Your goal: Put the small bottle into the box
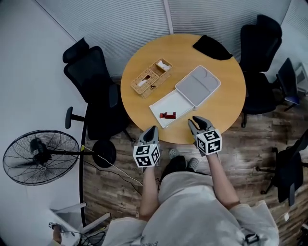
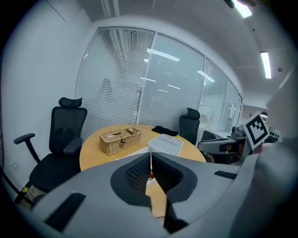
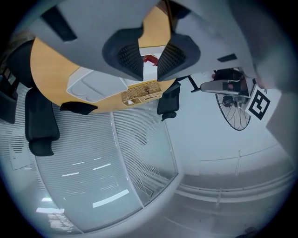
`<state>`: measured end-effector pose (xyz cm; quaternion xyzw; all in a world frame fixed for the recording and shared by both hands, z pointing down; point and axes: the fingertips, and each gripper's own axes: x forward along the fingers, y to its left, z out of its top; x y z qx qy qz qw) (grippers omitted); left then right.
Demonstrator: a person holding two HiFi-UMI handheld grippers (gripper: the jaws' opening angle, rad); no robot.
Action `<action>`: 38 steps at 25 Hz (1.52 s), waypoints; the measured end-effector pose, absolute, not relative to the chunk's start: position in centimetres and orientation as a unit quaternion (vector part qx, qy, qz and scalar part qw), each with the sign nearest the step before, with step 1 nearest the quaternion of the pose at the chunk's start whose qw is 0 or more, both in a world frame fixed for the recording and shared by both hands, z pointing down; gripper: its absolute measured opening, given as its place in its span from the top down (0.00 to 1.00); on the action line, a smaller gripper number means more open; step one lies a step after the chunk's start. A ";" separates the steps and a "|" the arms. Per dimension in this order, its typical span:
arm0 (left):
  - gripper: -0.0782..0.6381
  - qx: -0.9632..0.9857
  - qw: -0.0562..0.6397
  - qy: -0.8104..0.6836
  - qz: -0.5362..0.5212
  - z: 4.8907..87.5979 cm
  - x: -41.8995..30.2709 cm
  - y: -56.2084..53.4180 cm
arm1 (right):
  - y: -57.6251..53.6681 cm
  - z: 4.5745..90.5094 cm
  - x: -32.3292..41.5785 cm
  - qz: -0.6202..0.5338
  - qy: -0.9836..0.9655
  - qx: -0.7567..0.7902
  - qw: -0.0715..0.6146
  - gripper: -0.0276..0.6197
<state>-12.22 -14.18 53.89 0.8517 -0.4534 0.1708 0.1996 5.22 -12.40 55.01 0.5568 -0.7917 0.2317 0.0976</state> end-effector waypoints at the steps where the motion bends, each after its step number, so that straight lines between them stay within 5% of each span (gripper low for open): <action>1: 0.85 0.852 0.196 -0.453 0.175 54.0 -12.2 -13.8 | -12.0 54.9 5.3 0.231 -0.792 0.558 0.090 0.81; 10: 0.85 0.858 0.185 -0.450 0.167 53.8 -11.9 -12.1 | -10.1 55.0 5.9 0.223 -0.797 0.555 0.079 0.93; 38: 0.85 0.871 0.177 -0.434 0.147 52.9 -10.0 -11.1 | -8.4 55.3 7.8 0.221 -0.791 0.563 0.099 0.93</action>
